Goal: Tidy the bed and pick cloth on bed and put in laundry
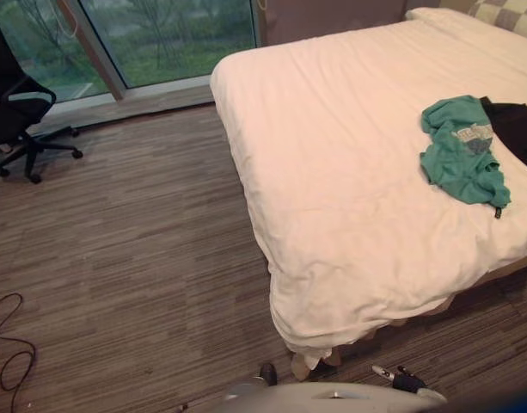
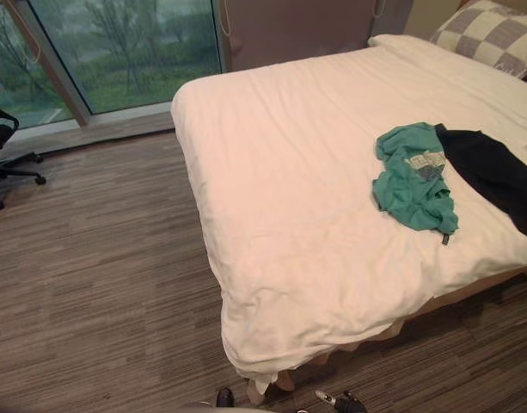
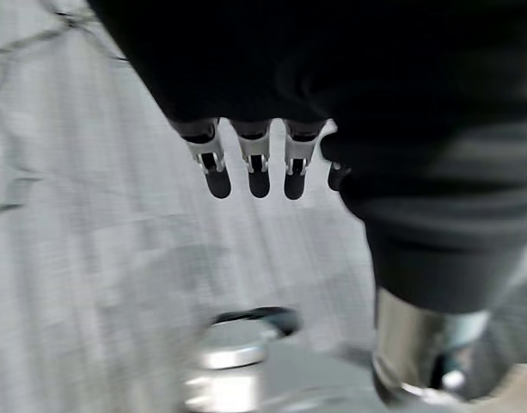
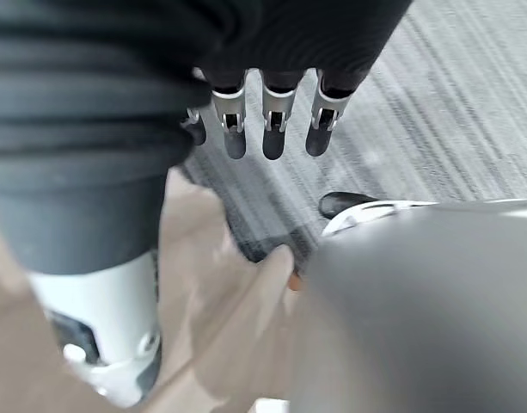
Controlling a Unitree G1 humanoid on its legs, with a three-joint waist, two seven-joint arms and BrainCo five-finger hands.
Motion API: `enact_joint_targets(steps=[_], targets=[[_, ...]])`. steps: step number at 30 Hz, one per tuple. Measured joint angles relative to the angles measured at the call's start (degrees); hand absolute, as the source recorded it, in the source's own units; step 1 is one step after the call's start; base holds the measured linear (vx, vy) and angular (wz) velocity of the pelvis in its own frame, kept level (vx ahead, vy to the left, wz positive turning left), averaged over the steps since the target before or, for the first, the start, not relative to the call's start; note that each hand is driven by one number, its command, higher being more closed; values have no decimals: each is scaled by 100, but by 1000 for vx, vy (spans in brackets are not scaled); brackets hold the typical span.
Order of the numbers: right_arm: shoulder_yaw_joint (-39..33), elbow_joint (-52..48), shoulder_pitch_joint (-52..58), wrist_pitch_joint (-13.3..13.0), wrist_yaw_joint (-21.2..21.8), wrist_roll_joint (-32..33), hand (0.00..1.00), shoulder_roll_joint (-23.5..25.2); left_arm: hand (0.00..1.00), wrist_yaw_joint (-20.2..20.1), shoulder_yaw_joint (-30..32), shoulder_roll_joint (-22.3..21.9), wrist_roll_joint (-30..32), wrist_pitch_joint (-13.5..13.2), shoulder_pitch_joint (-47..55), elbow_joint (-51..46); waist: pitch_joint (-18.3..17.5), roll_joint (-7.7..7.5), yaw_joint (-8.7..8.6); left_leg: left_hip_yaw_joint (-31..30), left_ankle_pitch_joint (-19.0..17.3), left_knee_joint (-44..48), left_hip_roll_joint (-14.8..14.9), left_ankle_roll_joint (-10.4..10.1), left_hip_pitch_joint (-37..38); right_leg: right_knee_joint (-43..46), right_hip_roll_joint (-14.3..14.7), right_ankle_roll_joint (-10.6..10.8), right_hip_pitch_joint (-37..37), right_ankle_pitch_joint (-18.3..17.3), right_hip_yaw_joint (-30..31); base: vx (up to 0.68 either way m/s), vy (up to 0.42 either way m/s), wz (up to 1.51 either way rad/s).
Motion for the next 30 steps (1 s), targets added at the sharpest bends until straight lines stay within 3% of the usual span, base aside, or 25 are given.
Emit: enact_joint_targets(steps=[3, 4, 6, 8, 9, 11, 15, 17, 18, 20, 21, 23, 26, 28, 30], targets=[[-213, 54, 79, 156, -583, 470, 0, 65, 0, -67, 68, -242, 141, -103, 57, 2, -27, -24, 7, 130, -4, -1, 9, 6, 3, -2, 16, 0, -62, 0, 194, -47, 33, -20], [-275, 52, 102, 141, -892, 678, 100, 100, 0, -3, 74, -288, 133, -136, 33, 2, -45, -28, 9, 195, -10, -1, 18, 11, 3, -2, 21, 1, -93, 0, 268, 5, 25, -28], [-402, 37, 117, -26, -1378, 863, 100, 141, 0, 97, 12, -251, 125, -219, -50, 0, -96, -29, -20, 226, -28, -1, 19, 16, -8, -11, 18, 7, -124, 4, 307, 28, 21, -19], [-514, -187, 106, -505, -1936, 953, 100, 126, 0, 147, -177, -218, 83, -378, -175, -16, -115, -35, -80, 249, -40, 0, 3, 11, 1, -8, -4, 30, -129, 18, 319, 59, 27, -10], [-651, -615, 7, -949, -2294, 959, 100, 101, 0, 239, -486, -123, 15, -512, -282, -32, -117, -39, -80, 296, -53, 0, 2, -5, -3, -9, -6, 57, -162, 37, 381, 61, 26, -17], [-678, -961, -222, -1256, -2505, 937, 100, -32, 0, 345, -752, -67, 14, -571, -397, -72, -118, -41, -78, 347, -70, 1, 0, -3, -21, 1, -10, 64, -217, 45, 444, 65, 25, -20], [-604, -1919, -1431, -1996, -2542, 774, 100, -942, 0, 621, -1408, 198, -165, -630, -571, -76, -140, -78, -87, 346, -44, 21, -43, 80, -96, -5, -25, 13, -327, 167, 482, 116, 18, -3], [-522, -2278, -1764, -2371, -2128, 774, 100, -1233, 0, 703, -1545, 260, -213, -694, -545, -141, -150, -91, -41, 318, -43, 38, -59, 81, -107, -17, -10, 12, -314, 166, 451, 121, -3, 11], [-339, -2724, -1894, -2603, -1570, 968, 100, -1315, 0, 730, -1557, 283, -212, -728, -511, -201, -144, -108, -36, 290, -42, 40, -81, 82, -117, -26, -13, 12, -312, 166, 451, 124, -1, 6], [38, -3720, -1871, -2813, -781, 1189, 100, -1276, 0, 743, -1584, 292, -209, -774, -426, -201, -146, -114, -50, 260, -40, 41, -86, 84, -117, -30, -15, 11, -282, 167, 452, 137, -1, -1], [234, -4184, -1849, -2811, -419, 1254, 100, -1232, 0, 755, -1614, 296, -206, -783, -415, -201, -146, -115, -62, 248, -40, 41, -86, 84, -112, -30, -16, 11, -277, 167, 452, 103, -11, -1], [770, -5246, -1836, -2784, 705, 1345, 100, -1060, 0, 841, -1720, 318, -197, -805, -398, -205, -138, -129, -57, 197, -40, 42, -78, 84, -85, -30, -14, 12, -232, 167, 445, 71, -15, 6], [1740, -5943, -1848, -2663, 2060, 1518, 100, -824, 0, 856, -1779, 323, -188, -910, -344, -257, -144, -181, 24, 179, -39, 42, -60, 83, -76, -26, -13, 12, -203, 167, 414, 25, -16, 8], [2492, -5991, -1895, -2454, 2711, 1514, 100, -743, 0, 863, -1778, 348, -184, -935, -344, -259, -141, -220, 111, 143, -39, 43, -60, 83, -74, -21, -15, 12, -176, 166, 361, -17, -13, 14], [3289, -5917, -2055, -2186, 3069, 1500, 100, -617, 0, 871, -1777, 367, -184, -948, -338, -256, -125, -246, 151, -5, -38, 43, -66, 82, -75, -16, -20, 19, -105, 161, 200, -48, -13, 35]])
